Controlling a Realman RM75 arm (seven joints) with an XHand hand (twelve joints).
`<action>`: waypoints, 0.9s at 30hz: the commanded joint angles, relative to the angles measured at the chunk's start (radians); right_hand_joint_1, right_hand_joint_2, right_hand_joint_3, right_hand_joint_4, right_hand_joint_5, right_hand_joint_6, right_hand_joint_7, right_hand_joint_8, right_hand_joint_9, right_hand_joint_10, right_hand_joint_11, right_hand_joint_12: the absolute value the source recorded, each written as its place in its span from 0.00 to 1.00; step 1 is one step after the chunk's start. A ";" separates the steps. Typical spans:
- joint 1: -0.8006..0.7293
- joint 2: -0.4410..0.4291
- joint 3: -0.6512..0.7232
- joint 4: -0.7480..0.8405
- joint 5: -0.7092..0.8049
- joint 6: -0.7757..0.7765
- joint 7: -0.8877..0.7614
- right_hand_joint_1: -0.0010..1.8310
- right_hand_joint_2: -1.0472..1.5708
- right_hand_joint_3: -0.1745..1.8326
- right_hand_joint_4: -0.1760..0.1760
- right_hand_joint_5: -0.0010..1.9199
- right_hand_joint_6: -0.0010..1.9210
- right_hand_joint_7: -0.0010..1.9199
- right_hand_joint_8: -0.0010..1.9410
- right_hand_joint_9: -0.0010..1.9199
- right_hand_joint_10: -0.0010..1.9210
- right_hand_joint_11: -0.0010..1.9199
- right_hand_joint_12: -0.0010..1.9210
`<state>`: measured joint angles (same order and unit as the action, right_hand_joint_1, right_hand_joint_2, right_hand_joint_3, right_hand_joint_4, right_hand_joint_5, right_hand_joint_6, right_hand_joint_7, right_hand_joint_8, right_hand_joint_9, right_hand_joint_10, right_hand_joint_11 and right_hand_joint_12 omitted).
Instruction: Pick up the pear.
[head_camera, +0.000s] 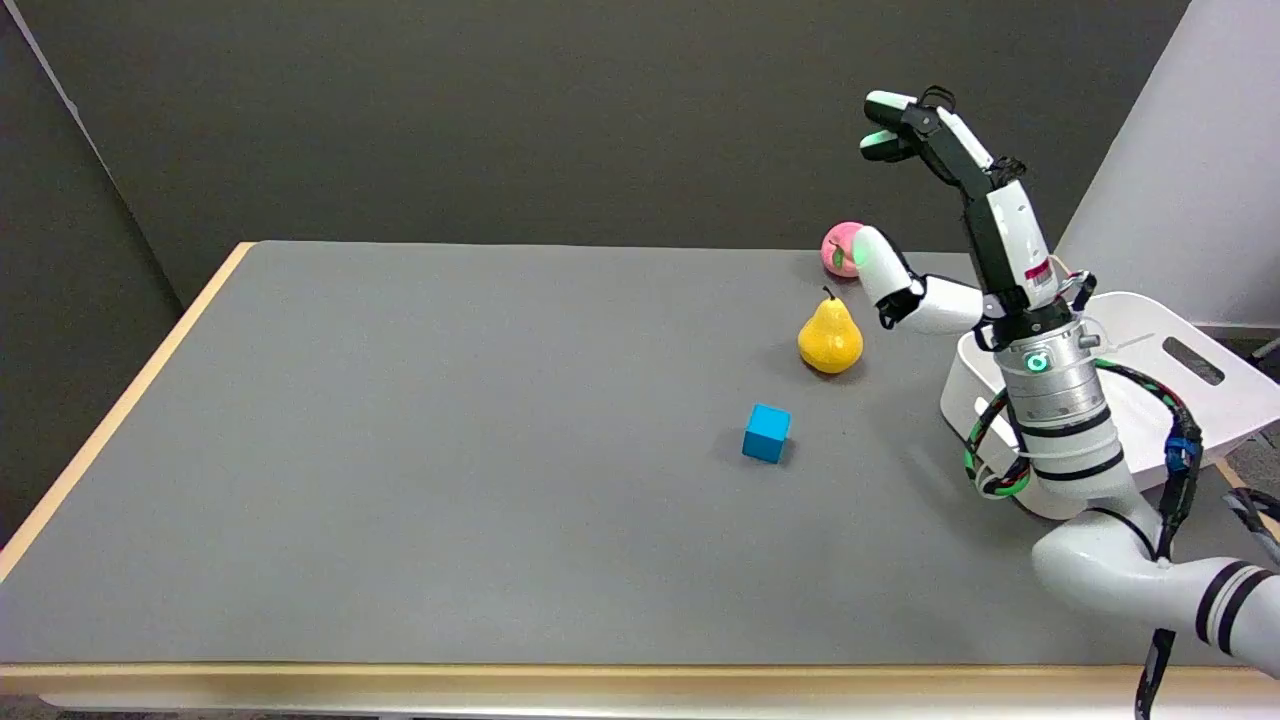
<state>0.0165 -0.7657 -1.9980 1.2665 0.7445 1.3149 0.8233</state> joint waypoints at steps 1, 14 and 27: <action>-0.017 0.076 0.069 0.044 -0.021 -0.129 -0.007 0.43 0.66 0.55 0.49 0.14 0.26 0.15 0.19 0.20 0.53 0.13 0.77; -0.270 0.112 0.671 0.224 -0.024 -0.494 -0.201 0.51 0.69 0.55 0.35 0.17 0.39 0.25 0.30 0.25 0.59 0.23 0.92; 0.237 0.111 0.515 0.118 -0.032 -1.153 -0.362 0.40 0.64 0.57 0.49 0.14 0.27 0.18 0.25 0.15 0.45 0.06 0.67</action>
<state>-0.1011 -0.6712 -1.5372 1.4107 0.7260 0.8715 0.6719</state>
